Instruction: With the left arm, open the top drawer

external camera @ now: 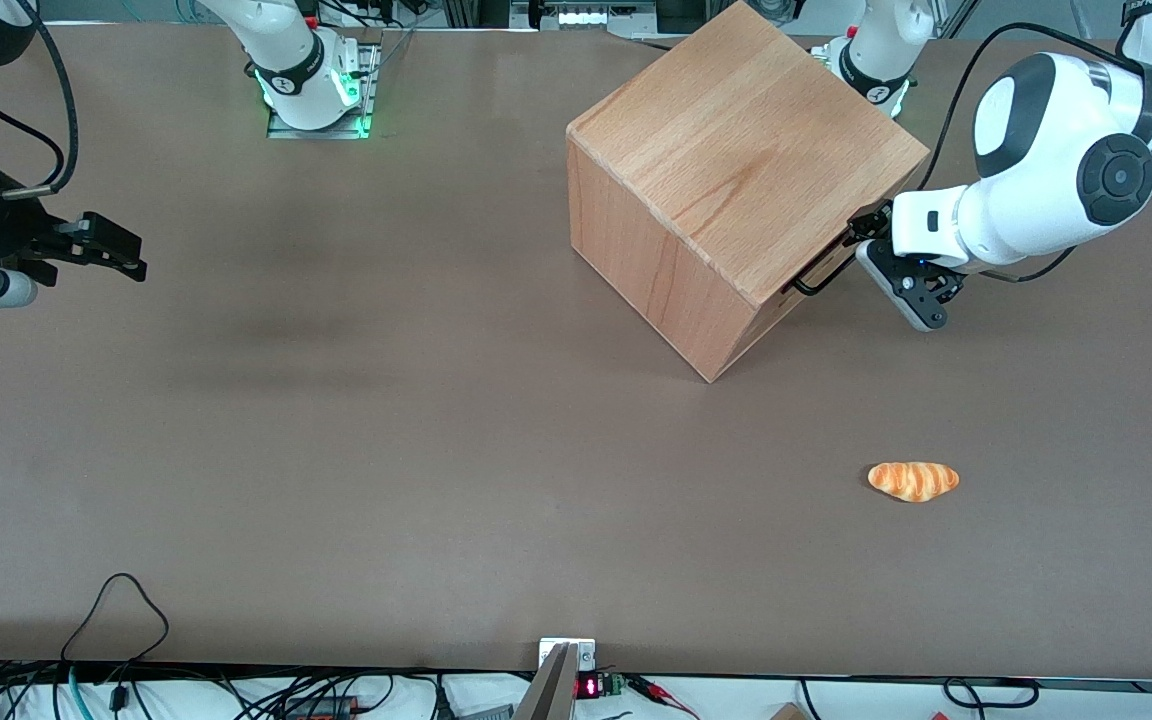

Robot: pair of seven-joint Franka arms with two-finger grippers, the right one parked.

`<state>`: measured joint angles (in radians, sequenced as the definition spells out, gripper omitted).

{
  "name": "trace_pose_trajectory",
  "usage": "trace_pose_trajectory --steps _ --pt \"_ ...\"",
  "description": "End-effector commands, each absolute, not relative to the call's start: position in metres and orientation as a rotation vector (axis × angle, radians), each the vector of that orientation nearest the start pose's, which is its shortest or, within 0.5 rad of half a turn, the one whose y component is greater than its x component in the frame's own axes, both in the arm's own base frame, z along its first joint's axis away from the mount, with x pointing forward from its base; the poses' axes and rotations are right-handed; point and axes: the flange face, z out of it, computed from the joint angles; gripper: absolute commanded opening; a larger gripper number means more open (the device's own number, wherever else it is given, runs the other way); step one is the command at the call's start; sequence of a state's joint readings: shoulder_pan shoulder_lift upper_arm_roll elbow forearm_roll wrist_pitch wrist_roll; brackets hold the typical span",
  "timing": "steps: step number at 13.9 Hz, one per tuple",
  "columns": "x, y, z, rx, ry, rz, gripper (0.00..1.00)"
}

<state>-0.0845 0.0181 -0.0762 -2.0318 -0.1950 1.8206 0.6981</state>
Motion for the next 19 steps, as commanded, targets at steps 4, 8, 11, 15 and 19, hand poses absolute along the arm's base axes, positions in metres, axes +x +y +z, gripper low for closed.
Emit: trace_pose_trajectory --steps 4,8,11,15,19 --pt "0.519 -0.101 0.412 -3.118 1.346 0.230 1.00" --pt "0.520 -0.100 0.411 -3.114 1.357 0.222 1.00" --pt "0.519 -0.102 0.408 -3.115 1.360 0.230 1.00" --pt "0.519 -0.101 0.396 -3.116 1.348 0.223 1.00" --pt "0.519 -0.106 0.394 -3.110 1.361 0.218 1.00"
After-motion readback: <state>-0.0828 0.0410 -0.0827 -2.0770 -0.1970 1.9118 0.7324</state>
